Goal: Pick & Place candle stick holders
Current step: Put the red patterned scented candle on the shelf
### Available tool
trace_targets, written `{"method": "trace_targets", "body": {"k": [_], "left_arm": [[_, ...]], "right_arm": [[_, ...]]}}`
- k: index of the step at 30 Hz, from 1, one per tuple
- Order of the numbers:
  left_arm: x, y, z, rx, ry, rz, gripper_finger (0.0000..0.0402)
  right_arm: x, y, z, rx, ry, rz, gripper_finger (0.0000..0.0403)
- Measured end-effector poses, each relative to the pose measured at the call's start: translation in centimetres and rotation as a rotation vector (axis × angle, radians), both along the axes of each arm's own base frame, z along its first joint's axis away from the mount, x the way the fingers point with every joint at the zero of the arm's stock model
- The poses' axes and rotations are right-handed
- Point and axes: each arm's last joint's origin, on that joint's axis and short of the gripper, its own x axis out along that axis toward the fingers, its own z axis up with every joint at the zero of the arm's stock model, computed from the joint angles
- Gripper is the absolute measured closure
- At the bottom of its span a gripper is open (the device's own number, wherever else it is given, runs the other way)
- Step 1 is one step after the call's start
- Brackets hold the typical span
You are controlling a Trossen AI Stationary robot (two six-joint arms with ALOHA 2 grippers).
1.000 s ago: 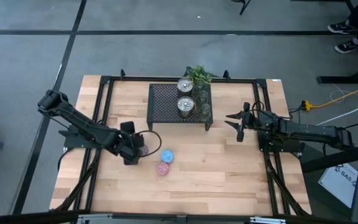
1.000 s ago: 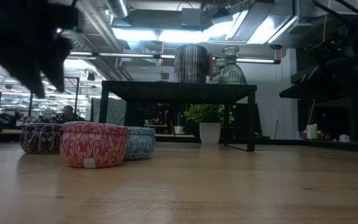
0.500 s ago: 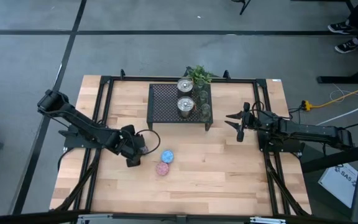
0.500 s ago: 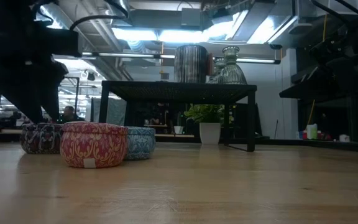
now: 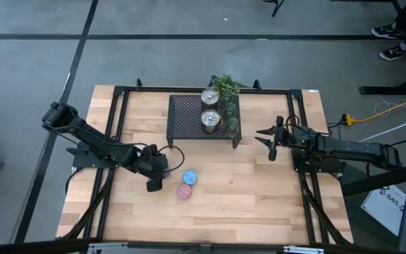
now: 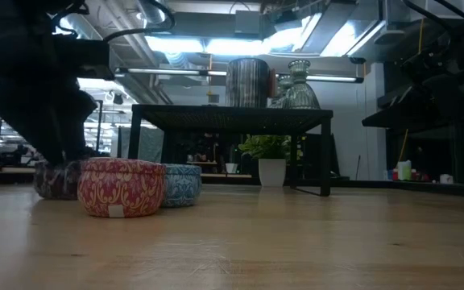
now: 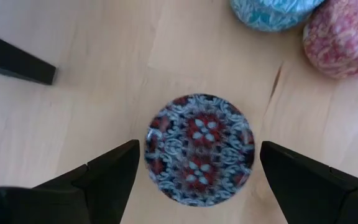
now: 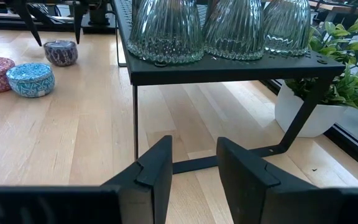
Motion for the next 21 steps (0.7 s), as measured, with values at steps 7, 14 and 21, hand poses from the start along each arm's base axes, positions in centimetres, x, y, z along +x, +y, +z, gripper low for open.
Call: {"method": "trace_targets", "body": {"k": [7,14,21], "left_arm": [[0.08,0.03,-0.04,0.022,-0.007,0.001,0.007],[0.13,0.04,-0.15,0.031,-0.004,0.004,0.007],[0.22,0.0,-0.24,0.03,-0.004,0.004,0.007]], "right_arm": [[0.0,0.0,0.0,0.0,0.0,0.0,0.0275],[0.0,0.0,0.0,0.0,0.0,0.0,0.0275],[0.0,0.0,0.0,0.0,0.0,0.0,0.0275]]}}
